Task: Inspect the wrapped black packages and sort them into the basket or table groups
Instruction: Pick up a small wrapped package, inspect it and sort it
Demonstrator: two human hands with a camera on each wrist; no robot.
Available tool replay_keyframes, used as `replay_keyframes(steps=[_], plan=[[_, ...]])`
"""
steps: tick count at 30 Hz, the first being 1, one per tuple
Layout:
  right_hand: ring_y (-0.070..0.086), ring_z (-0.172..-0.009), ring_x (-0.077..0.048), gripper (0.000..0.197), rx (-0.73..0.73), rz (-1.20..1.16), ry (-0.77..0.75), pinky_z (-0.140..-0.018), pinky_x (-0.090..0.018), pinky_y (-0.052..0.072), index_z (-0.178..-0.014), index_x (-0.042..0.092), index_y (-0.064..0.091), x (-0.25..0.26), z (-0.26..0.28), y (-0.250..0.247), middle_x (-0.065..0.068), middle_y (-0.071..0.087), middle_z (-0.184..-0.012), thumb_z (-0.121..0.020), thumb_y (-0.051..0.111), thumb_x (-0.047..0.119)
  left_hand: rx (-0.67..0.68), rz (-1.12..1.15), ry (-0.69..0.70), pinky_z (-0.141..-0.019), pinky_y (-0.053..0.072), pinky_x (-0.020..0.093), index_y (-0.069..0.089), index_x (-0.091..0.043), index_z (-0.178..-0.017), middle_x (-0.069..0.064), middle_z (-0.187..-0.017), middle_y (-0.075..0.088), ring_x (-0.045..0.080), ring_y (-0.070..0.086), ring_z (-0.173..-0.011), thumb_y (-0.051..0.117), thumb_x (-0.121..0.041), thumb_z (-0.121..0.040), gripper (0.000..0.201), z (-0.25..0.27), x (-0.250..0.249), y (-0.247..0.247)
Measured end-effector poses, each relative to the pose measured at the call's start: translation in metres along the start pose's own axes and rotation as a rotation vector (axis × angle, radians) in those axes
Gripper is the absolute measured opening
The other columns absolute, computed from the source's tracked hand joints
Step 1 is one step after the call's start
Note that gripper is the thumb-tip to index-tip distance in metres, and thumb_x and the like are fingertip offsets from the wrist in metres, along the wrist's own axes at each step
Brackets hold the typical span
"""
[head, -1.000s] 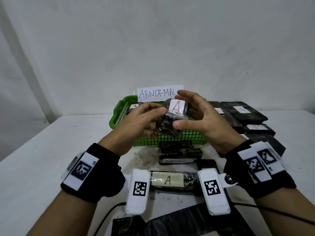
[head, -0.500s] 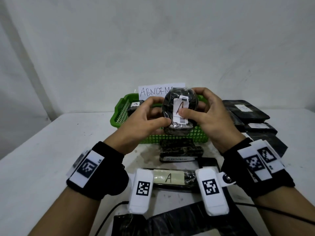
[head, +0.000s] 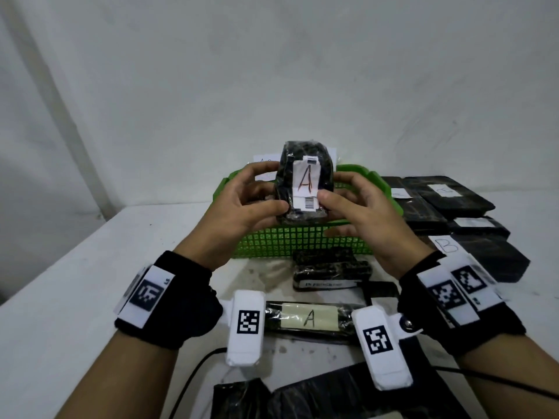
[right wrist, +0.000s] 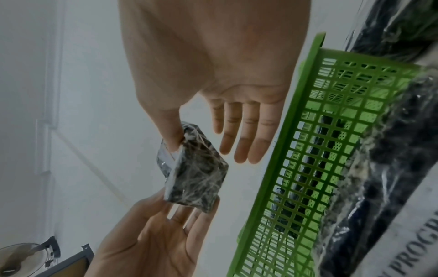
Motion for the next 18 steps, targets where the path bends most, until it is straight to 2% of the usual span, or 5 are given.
replay_keyframes(steps=[5,9,13,16,18], plan=[[0.077,-0.080,-0.015,0.031,-0.090,0.059,-0.088,-0.065,-0.029,0.062,-0.120,0.021,0.058,0.008,0.003,0.001,-0.003,0.075,-0.095,-0.091,0.071,0.020,0.022,-0.135,0.081,-0.081,0.057,0.027,0.063,-0.020,-0.130,0.001,-0.113,0.073,0.017,0.072,-0.102,0.068,0.000,-0.087,0.048,-0.006,0.002,-0.006],[0.076,-0.079,-0.012,0.026,-0.183,0.150,-0.152,-0.063,-0.026,0.061,-0.112,0.025,0.060,0.019,0.000,-0.003,-0.002,0.075,-0.094,-0.090,0.073,0.024,-0.009,-0.187,0.113,-0.081,0.059,0.027,0.068,-0.025,-0.120,-0.002,-0.106,0.074,0.012,0.071,-0.098,0.066,-0.009,-0.092,0.032,-0.017,0.000,-0.010],[0.077,-0.078,-0.016,0.031,-0.248,0.132,-0.149,-0.062,-0.031,0.061,-0.117,0.020,0.060,0.026,-0.018,-0.012,-0.003,0.077,-0.088,-0.089,0.075,0.023,-0.390,0.058,0.092,-0.064,0.055,0.026,0.068,-0.019,-0.094,-0.002,-0.074,0.067,0.013,0.063,-0.067,0.058,-0.011,-0.098,0.013,-0.045,-0.001,-0.044],[0.075,-0.069,-0.017,0.028,-0.223,0.212,-0.129,-0.059,-0.034,0.061,-0.113,0.020,0.060,0.027,-0.041,-0.007,-0.003,0.074,-0.079,-0.089,0.076,0.022,-0.640,0.353,-0.036,-0.055,0.046,0.022,0.061,-0.018,-0.092,-0.003,-0.067,0.058,0.011,0.055,-0.060,0.054,-0.014,-0.098,0.010,-0.063,0.013,-0.071],[0.074,-0.066,-0.018,0.027,-0.176,0.288,-0.103,-0.059,-0.037,0.061,-0.110,0.019,0.061,0.026,-0.058,-0.002,-0.004,0.072,-0.077,-0.088,0.077,0.021,-0.725,0.391,-0.099,-0.051,0.040,0.021,0.059,-0.018,-0.092,-0.002,-0.068,0.055,0.011,0.050,-0.058,0.053,-0.014,-0.097,0.008,-0.073,0.027,-0.082]])
Point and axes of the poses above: each hand's wrist, its own z-axis away from the middle knuckle, its own y-axis out of the palm, x = y × z, the point moved 4 cm from there along -z, towards the middle knuckle
